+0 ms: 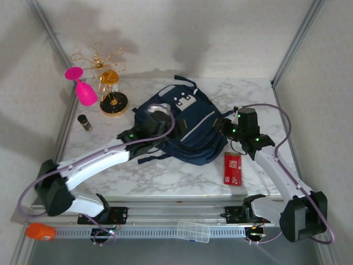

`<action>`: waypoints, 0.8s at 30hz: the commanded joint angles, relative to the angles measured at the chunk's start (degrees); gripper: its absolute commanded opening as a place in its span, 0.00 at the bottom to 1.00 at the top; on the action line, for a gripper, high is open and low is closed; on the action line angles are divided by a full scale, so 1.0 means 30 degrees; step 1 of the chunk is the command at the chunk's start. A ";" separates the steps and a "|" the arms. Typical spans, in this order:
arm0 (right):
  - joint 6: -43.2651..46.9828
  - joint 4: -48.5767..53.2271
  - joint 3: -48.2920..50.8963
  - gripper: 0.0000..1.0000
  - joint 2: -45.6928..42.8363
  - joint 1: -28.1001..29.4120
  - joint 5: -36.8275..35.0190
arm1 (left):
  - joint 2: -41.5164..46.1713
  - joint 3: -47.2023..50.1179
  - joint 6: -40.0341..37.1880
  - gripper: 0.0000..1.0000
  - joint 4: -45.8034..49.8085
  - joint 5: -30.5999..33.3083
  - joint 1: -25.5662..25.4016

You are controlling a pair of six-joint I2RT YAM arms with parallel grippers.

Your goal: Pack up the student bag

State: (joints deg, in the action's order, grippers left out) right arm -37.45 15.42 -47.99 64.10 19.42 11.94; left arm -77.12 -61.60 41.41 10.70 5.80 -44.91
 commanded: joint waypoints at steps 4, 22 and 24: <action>-0.1097 0.0265 0.1445 0.32 0.0698 0.4213 0.0469 | 0.0130 0.4427 0.3519 0.70 -0.3213 -0.0447 0.3337; 0.0214 -0.2770 0.1349 0.34 0.5610 0.4946 -0.0959 | -0.6892 0.4286 0.6384 0.48 -0.9626 -0.3587 0.6674; 0.0702 -0.2921 0.1167 0.34 0.5832 0.4552 -0.0881 | -0.7216 0.4145 0.6778 0.43 -1.0359 -0.3692 0.6566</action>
State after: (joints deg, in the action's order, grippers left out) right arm -38.17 8.60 -43.38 80.36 34.87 10.55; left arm -96.84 -47.31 58.74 -14.61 -1.93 -24.86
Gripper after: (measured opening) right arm 0.342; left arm 0.437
